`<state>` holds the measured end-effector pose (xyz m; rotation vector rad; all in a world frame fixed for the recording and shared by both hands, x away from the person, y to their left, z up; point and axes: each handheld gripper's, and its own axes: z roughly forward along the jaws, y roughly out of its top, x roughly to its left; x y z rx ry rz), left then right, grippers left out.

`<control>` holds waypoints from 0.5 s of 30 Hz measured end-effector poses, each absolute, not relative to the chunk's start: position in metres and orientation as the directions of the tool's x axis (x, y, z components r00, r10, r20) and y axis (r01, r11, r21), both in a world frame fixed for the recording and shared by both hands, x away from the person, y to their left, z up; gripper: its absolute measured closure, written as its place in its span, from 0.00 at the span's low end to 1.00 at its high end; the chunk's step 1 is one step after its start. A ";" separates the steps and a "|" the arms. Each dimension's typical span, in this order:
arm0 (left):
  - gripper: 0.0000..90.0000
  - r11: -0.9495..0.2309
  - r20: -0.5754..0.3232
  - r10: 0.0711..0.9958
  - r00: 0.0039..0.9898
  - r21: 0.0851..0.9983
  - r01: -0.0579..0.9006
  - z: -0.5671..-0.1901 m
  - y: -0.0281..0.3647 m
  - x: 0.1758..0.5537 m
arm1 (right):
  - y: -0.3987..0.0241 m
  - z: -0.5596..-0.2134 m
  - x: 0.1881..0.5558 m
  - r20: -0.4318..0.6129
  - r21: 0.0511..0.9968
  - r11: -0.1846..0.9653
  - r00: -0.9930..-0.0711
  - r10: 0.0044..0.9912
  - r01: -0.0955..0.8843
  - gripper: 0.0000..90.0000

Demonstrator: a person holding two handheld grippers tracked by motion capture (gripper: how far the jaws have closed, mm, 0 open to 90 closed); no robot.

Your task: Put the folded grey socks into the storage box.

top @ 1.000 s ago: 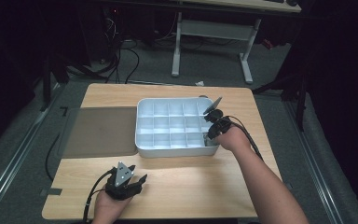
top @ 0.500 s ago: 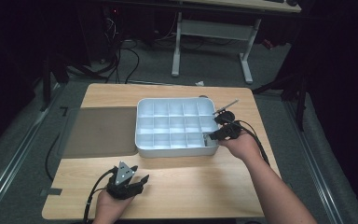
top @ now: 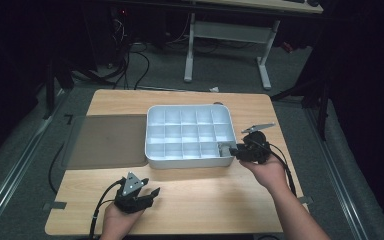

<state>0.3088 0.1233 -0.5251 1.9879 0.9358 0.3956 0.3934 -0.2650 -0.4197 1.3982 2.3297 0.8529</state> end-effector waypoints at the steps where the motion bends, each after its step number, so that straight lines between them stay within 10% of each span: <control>1: 0.46 -0.334 -0.068 0.742 0.666 0.825 0.456 -0.525 0.122 0.308 | -0.266 -0.421 0.388 0.051 0.641 0.348 -0.490 0.870 0.684 0.67; 15: 0.44 -0.342 -0.080 0.719 0.690 0.824 0.452 -0.526 0.112 0.302 | -0.270 -0.479 0.325 0.031 0.752 0.307 -0.497 0.867 0.583 0.60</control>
